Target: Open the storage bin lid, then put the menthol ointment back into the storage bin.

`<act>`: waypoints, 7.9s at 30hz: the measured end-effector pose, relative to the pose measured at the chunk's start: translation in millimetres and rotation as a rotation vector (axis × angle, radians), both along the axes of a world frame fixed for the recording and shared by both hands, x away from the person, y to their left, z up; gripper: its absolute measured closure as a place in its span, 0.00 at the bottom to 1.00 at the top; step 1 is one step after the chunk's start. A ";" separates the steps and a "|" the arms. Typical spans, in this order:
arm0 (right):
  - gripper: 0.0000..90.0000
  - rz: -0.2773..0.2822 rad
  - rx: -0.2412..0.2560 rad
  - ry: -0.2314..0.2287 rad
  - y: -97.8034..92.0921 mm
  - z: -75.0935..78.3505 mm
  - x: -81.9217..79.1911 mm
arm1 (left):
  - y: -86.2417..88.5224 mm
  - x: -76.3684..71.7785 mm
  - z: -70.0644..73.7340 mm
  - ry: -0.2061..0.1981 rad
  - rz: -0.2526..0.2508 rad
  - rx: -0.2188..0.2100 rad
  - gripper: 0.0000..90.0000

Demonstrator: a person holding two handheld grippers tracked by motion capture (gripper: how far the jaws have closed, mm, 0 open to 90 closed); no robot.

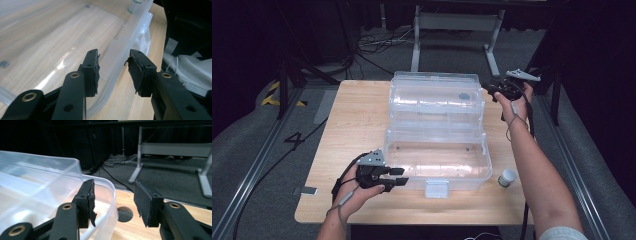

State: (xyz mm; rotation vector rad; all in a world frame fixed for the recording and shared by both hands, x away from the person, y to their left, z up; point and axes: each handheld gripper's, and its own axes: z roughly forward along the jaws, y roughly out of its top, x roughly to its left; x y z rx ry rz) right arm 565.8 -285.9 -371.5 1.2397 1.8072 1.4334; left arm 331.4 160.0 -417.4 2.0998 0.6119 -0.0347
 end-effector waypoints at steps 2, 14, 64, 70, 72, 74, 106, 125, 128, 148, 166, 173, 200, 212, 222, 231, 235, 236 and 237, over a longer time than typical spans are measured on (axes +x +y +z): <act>0.56 0.006 -0.004 -0.014 -1.5 2.5 -3.8 | -0.1 -0.8 1.7 -0.002 0.001 0.005 0.67; 0.51 0.084 0.043 -0.106 -19.2 18.7 -63.7 | 14.8 -1.9 23.0 -0.019 0.027 0.015 0.59; 0.54 0.186 -0.125 -0.002 -72.7 38.2 -203.5 | 56.4 31.9 44.0 -0.017 0.238 0.142 0.51; 0.53 0.193 -0.114 0.044 -75.2 40.4 -203.9 | 57.8 31.1 41.5 -0.008 0.243 0.161 0.51; 0.52 0.172 -0.093 0.079 -76.3 39.9 -202.5 | 57.2 31.2 40.3 -0.003 0.245 0.169 0.50; 0.51 0.166 -0.088 0.107 -77.9 39.6 -201.6 | 57.3 31.7 39.6 -0.001 0.250 0.174 0.50; 0.56 0.333 -0.416 0.298 -64.6 29.9 -199.4 | 62.2 32.5 33.5 0.035 0.275 0.209 0.49; 0.55 0.431 -0.544 0.393 -44.7 16.3 -191.7 | 69.4 28.1 31.9 0.053 0.307 0.228 0.48; 0.56 0.445 -0.563 0.405 -41.9 14.3 -190.4 | 69.8 28.2 31.5 0.054 0.307 0.233 0.48; 0.53 0.541 -0.674 0.526 -29.9 -4.1 -190.5 | 69.2 29.7 29.5 0.063 0.301 0.238 0.48; 0.51 0.590 -0.751 0.613 -21.4 -26.0 -187.2 | 71.1 30.1 29.1 0.068 0.301 0.240 0.48; 0.50 0.606 -0.770 0.644 -17.3 -33.1 -186.3 | 71.2 30.7 27.8 0.075 0.304 0.242 0.48; 0.56 0.616 -0.818 0.668 -14.5 -47.1 -181.8 | 71.3 31.5 25.4 0.085 0.303 0.244 0.47; 0.56 0.654 -0.815 0.647 -7.3 -30.4 -182.0 | 71.5 30.9 24.8 0.089 0.303 0.248 0.47; 0.56 0.687 -0.835 0.612 4.1 -10.3 -178.3 | 73.7 30.9 23.1 0.094 0.311 0.257 0.47; 0.56 0.718 -0.859 0.593 12.3 7.3 -176.5 | 76.2 30.8 23.8 0.089 0.319 0.254 0.47; 0.56 0.726 -0.868 0.580 13.9 15.1 -175.9 | 76.5 30.3 24.2 0.092 0.318 0.252 0.47; 0.56 0.728 -0.870 0.580 14.6 17.6 -175.9 | 76.6 30.2 24.4 0.091 0.319 0.251 0.47; 0.56 0.731 -0.871 0.579 15.1 19.4 -175.8 | 76.9 30.4 24.4 0.088 0.316 0.252 0.47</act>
